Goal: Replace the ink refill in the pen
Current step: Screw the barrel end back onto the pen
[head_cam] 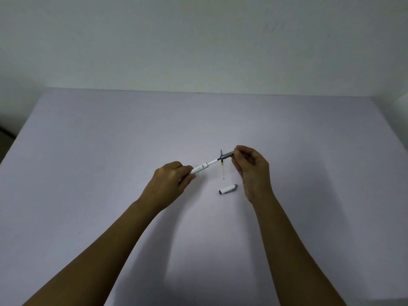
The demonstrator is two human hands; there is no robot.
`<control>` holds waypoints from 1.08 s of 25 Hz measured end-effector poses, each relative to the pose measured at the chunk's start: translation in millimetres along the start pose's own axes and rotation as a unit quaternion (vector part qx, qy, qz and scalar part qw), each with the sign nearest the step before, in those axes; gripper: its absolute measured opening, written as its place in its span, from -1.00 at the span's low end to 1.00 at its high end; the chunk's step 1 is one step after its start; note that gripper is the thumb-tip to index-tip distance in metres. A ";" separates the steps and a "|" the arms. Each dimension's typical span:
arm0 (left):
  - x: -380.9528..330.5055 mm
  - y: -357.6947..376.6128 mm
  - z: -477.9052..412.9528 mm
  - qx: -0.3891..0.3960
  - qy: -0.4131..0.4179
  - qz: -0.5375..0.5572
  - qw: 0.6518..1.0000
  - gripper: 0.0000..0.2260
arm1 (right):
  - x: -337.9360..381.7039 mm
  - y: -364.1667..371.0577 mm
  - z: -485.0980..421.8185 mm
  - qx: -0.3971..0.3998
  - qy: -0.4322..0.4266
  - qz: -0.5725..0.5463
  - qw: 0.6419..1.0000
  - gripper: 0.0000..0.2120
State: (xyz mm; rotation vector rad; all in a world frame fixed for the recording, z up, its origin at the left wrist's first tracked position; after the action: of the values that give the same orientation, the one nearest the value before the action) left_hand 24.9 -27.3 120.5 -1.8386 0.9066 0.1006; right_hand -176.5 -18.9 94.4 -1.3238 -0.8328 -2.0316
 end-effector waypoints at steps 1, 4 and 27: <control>0.4 0.1 -0.9 0.003 -0.001 -0.004 1.000 -0.71 | -0.6 1.6 1.7 0.010 -0.012 0.017 1.000 -0.87; 4.7 -0.1 -2.3 0.010 -0.004 -0.018 1.000 -0.80 | -3.5 2.6 4.4 0.022 -0.041 0.055 0.997 -0.87; 6.3 -11.0 -20.4 0.035 0.051 0.036 0.997 -0.65 | 10.3 26.6 21.7 0.139 -0.308 0.341 0.877 -0.79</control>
State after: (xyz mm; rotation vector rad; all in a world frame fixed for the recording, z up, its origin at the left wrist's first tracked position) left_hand 29.6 -45.6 135.4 -1.7595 1.0344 0.0204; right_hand -147.9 -20.9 115.8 -1.7917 -0.7248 -0.9102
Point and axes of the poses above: each hand's wrist, its own z-axis away from the middle knuckle, its own y-axis out of the palm, x = y × z, the point moved 7 cm from there along -z, towards the middle knuckle, and after that the axes turned 15 degrees about -x, right-handed, at the moved point
